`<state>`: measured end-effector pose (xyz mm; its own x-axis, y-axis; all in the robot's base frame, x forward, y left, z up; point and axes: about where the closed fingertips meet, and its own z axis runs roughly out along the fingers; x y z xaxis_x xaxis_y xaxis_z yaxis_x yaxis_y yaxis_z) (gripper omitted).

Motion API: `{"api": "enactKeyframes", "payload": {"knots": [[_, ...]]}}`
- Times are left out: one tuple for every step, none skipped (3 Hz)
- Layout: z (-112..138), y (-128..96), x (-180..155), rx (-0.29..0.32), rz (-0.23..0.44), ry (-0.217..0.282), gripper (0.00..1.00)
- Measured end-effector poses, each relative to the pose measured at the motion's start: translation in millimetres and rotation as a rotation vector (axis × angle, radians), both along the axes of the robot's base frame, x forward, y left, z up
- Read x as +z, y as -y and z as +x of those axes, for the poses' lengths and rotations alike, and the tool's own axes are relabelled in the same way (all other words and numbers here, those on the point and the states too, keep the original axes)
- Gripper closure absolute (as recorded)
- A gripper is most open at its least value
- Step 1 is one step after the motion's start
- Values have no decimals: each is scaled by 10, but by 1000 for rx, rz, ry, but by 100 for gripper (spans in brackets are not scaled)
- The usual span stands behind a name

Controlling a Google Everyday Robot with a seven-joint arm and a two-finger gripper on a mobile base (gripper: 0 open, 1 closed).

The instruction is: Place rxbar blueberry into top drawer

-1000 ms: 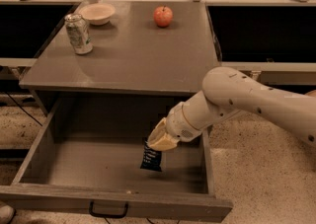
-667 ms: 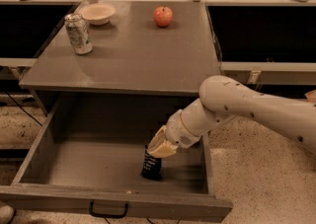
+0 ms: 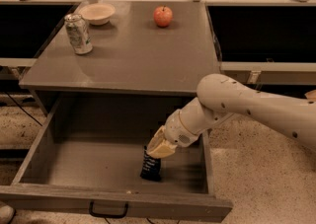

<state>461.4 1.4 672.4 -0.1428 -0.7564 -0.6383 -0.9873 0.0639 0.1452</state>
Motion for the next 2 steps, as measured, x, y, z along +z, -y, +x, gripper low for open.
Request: {"api": "enactKeyframes", "payload": {"knots": [[-5,-10,-95,3,-13,-68,100],[-12,-12,-101,4,-15,-75,100]]}}
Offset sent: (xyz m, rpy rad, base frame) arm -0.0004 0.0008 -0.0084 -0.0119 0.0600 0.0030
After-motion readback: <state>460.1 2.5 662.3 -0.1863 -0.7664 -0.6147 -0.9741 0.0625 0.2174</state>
